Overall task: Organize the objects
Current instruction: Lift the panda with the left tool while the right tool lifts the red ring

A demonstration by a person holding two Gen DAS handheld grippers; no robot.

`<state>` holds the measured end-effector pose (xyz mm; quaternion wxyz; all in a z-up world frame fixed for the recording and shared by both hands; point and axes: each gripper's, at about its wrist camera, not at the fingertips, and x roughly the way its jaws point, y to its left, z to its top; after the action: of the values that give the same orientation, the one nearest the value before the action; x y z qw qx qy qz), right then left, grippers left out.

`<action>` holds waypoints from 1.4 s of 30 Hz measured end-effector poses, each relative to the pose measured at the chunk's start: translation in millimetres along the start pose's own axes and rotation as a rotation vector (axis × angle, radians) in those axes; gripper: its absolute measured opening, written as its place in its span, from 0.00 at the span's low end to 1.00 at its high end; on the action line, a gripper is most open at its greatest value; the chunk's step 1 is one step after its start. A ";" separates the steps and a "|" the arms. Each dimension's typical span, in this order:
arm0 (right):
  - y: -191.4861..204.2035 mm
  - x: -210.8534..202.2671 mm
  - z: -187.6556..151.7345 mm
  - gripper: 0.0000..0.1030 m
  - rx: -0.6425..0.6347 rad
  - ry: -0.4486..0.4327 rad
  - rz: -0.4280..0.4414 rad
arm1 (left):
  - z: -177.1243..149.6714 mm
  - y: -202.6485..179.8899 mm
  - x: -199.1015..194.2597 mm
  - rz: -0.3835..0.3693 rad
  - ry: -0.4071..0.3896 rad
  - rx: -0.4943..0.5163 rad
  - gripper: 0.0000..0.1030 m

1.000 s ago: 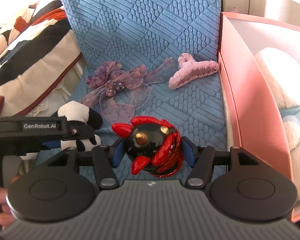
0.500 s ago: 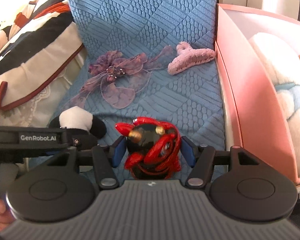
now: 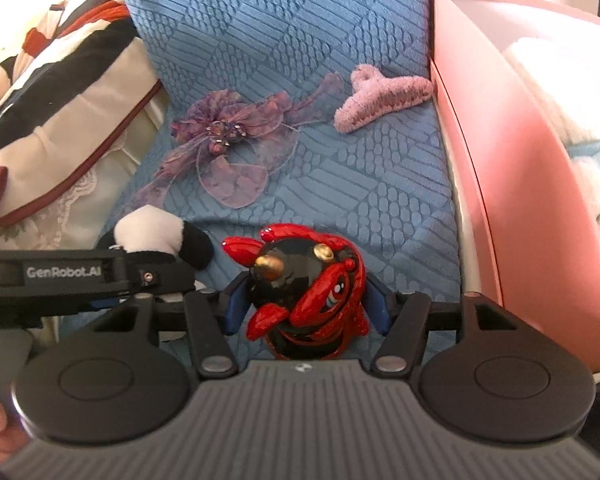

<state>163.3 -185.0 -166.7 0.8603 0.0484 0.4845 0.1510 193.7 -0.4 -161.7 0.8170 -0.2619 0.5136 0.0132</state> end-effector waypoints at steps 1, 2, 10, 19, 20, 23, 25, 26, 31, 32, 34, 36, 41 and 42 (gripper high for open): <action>0.3 -2.3 1.0 0.60 -0.009 -0.001 0.001 | 0.2 0.3 -1.5 -0.007 -0.001 -0.006 0.62; 0.4 -5.0 2.0 0.60 -0.010 -0.002 -0.009 | 0.1 0.2 -2.4 -0.010 -0.001 -0.008 0.62; -6.6 -26.2 0.0 0.60 -0.004 0.004 -0.011 | -5.0 -8.4 -16.7 -0.015 -0.023 0.011 0.57; -13.3 -48.0 -3.9 0.60 0.004 -0.017 0.004 | -16.7 -12.7 -22.6 -0.013 -0.019 0.012 0.54; -14.6 -49.5 -4.0 0.60 0.009 -0.014 0.006 | -16.9 -12.8 -24.7 -0.018 -0.021 0.007 0.54; -15.9 -56.1 -3.9 0.60 0.008 -0.015 0.016 | -17.9 -16.9 -33.0 -0.020 -0.030 0.010 0.54; -15.6 -62.0 -2.2 0.60 0.007 -0.021 0.021 | -18.2 -19.2 -38.3 -0.020 -0.035 0.005 0.54; -15.4 -65.2 -1.6 0.60 0.008 -0.024 0.021 | -18.8 -20.7 -41.1 -0.022 -0.038 0.002 0.54; -19.2 -82.2 5.4 0.60 0.019 -0.033 0.038 | -23.7 -29.0 -52.8 -0.034 -0.038 -0.010 0.54; -20.3 -85.0 7.0 0.60 0.022 -0.033 0.042 | -24.3 -30.7 -54.2 -0.037 -0.035 -0.018 0.53; -23.3 -92.1 10.6 0.60 0.029 -0.037 0.049 | -25.1 -34.9 -58.1 -0.041 -0.031 -0.030 0.53; -26.2 -99.9 15.9 0.60 0.033 -0.038 0.052 | -23.5 -41.2 -63.7 -0.040 -0.027 -0.036 0.53; -30.9 -123.4 34.9 0.60 0.039 -0.044 0.069 | -13.6 -62.8 -85.2 -0.042 -0.037 -0.028 0.53; -31.6 -128.1 39.3 0.60 0.037 -0.049 0.071 | -10.6 -69.5 -89.6 -0.040 -0.040 -0.022 0.53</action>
<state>141.2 -251.8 -48.4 0.8650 0.0852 0.4639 0.1713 162.8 -42.9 -60.6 0.8242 -0.2805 0.4919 0.0077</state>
